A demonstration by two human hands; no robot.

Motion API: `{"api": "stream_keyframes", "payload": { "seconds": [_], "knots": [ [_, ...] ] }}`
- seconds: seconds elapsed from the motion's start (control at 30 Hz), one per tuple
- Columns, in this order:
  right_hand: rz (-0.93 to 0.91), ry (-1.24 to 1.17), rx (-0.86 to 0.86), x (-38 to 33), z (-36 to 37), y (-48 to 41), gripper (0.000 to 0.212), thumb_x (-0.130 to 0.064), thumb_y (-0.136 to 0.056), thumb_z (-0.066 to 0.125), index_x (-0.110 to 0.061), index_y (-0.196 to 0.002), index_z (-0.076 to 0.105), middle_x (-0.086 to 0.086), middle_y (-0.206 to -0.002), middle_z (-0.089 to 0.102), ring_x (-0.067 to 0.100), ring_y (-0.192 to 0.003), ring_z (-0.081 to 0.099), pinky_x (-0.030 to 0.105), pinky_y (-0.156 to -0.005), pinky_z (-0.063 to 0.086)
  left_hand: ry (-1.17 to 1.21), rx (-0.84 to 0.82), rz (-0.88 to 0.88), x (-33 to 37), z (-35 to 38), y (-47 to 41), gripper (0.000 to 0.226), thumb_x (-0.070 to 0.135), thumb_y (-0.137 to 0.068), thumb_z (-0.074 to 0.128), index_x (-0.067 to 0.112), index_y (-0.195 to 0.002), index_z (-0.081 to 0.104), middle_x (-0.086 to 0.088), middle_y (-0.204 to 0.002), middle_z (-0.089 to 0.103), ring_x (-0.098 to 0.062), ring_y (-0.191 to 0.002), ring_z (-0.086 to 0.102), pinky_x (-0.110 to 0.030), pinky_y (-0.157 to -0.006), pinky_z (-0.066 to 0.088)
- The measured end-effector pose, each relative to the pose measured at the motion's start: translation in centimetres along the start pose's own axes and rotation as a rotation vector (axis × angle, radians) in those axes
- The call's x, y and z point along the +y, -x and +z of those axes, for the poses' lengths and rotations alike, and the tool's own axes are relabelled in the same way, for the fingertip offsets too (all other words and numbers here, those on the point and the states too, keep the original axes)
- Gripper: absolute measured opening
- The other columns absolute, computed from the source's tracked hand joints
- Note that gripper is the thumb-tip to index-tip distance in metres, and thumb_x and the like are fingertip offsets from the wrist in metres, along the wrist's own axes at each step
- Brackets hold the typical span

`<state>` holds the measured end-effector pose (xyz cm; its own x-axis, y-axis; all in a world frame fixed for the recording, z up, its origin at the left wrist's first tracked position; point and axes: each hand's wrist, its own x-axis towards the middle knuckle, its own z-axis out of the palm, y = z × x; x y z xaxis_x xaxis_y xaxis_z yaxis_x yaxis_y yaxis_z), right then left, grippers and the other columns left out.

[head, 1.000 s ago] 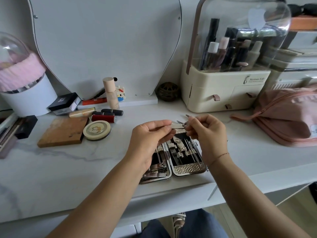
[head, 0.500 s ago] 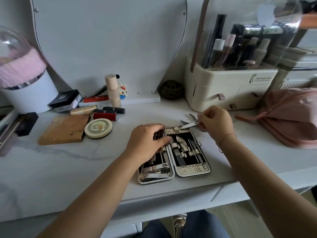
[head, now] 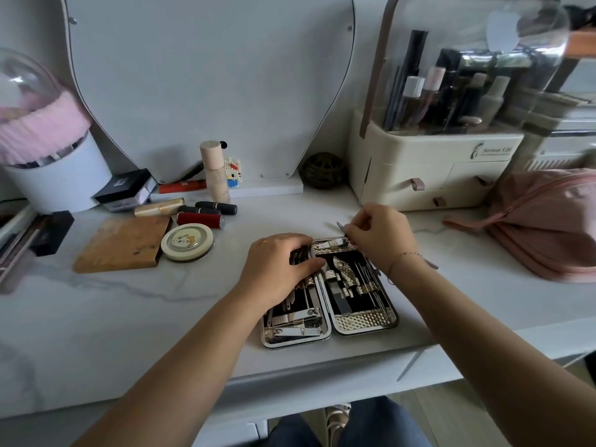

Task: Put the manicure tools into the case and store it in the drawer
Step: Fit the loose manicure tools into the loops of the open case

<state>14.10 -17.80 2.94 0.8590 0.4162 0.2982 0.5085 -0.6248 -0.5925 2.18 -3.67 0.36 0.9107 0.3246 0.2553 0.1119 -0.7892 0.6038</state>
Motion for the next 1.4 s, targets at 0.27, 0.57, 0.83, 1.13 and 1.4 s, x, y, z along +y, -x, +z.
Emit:
{"api": "stream_keyframes", "payload": {
  "seconds": [0.27,0.57,0.83,1.13,1.4],
  "knots": [
    [-0.139,-0.063,-0.155,-0.3,-0.1,0.0,0.014,-0.023,-0.075,0.074,-0.011,-0.075,0.066,0.003,-0.064,0.068,0.014,-0.06,0.065,0.024,-0.063,0.052,0.002,0.004,-0.002,-0.3,0.2,-0.1,0.049,0.051,-0.08,0.063,0.024,-0.12,0.062,0.005,-0.124,0.063,-0.016,-0.117,0.054,-0.041,-0.102,0.039],
    [-0.186,-0.012,-0.268,0.0,0.1,-1.0,0.016,-0.025,-0.069,0.079,-0.018,-0.076,0.067,-0.001,-0.066,0.064,0.008,-0.058,0.054,0.026,-0.064,0.048,0.02,-0.001,-0.01,-0.3,0.2,0.0,0.05,0.05,-0.079,0.064,0.024,-0.121,0.061,0.006,-0.123,0.063,-0.015,-0.116,0.055,-0.04,-0.102,0.04],
    [-0.167,0.002,-0.3,-0.3,0.5,-1.4,0.027,-0.032,-0.063,0.083,-0.017,-0.072,0.062,-0.01,-0.062,0.051,0.002,-0.057,0.045,0.016,-0.051,0.033,0.014,0.0,-0.003,-0.3,0.2,-0.1,0.049,0.05,-0.079,0.064,0.024,-0.121,0.062,0.007,-0.123,0.063,-0.012,-0.115,0.055,-0.039,-0.101,0.041],
    [-0.09,-0.081,-0.438,-0.6,0.4,-2.4,0.02,-0.017,-0.07,0.078,-0.022,-0.062,0.06,-0.007,-0.053,0.052,0.002,-0.044,0.048,0.018,-0.051,0.036,0.009,0.001,-0.003,-0.1,0.1,0.0,0.05,0.05,-0.08,0.064,0.024,-0.122,0.061,0.006,-0.127,0.061,-0.014,-0.119,0.053,-0.039,-0.104,0.039],
    [-0.007,-0.344,-0.068,2.3,-3.2,-2.0,0.003,-0.014,-0.081,0.068,-0.015,-0.079,0.065,-0.002,-0.055,0.058,-0.002,-0.039,0.048,0.011,-0.046,0.041,0.036,0.019,0.006,0.1,0.0,0.3,0.049,0.047,-0.081,0.063,0.023,-0.124,0.059,0.005,-0.128,0.06,-0.013,-0.12,0.052,-0.034,-0.105,0.037]
  ]
}}
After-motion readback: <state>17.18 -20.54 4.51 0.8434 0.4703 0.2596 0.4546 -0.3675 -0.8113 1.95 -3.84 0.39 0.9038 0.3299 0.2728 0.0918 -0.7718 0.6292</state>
